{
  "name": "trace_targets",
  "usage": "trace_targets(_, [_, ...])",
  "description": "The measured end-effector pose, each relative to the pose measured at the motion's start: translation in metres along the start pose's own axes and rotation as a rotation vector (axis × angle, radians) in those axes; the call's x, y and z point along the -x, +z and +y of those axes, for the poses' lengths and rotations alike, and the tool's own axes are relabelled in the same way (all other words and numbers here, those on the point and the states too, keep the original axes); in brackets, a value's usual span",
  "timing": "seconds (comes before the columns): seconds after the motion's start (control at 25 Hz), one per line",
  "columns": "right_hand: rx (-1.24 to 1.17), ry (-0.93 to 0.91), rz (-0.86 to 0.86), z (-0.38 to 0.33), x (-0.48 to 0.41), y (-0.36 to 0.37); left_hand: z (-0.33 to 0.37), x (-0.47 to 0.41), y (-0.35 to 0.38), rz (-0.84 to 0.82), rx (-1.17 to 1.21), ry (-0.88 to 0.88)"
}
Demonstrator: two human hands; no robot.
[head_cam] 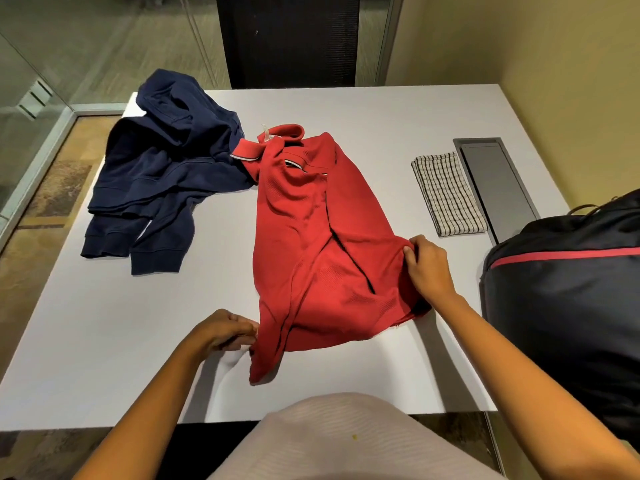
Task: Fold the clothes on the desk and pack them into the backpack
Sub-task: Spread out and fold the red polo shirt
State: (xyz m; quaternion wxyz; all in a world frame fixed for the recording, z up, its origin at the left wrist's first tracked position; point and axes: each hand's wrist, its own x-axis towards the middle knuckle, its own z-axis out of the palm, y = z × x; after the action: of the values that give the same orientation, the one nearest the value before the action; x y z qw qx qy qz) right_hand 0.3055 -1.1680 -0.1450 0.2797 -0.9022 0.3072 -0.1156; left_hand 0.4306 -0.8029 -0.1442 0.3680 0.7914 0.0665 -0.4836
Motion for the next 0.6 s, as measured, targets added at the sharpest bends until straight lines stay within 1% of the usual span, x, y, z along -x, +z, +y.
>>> trace_targets(0.08, [-0.089,0.023,0.039,-0.006,0.008,-0.012,0.000,0.001,-0.001,-0.005,0.017,0.016])
trace_targets(0.16, [-0.144,0.064,0.068,-0.011,0.016,-0.022,0.001,0.001,0.005,-0.054,-0.036,0.009])
trace_targets(0.24, [-0.216,0.136,0.126,-0.015,0.022,-0.030,0.001,-0.001,0.016,-0.047,-0.100,0.008])
trace_targets(0.32, [-0.269,0.213,0.211,-0.019,0.025,-0.038,0.002,-0.003,0.021,0.034,-0.084,0.012])
trace_targets(0.4, [-0.272,0.298,0.289,-0.021,0.026,-0.049,0.006,0.000,0.016,0.122,0.017,-0.004])
trace_targets(0.52, [-0.224,0.424,0.391,-0.016,0.031,-0.069,0.005,0.005,-0.013,0.326,0.180,0.042])
trace_targets(0.6, [-0.124,0.489,0.413,-0.006,0.042,-0.074,-0.006,0.005,-0.035,0.486,0.202,0.075])
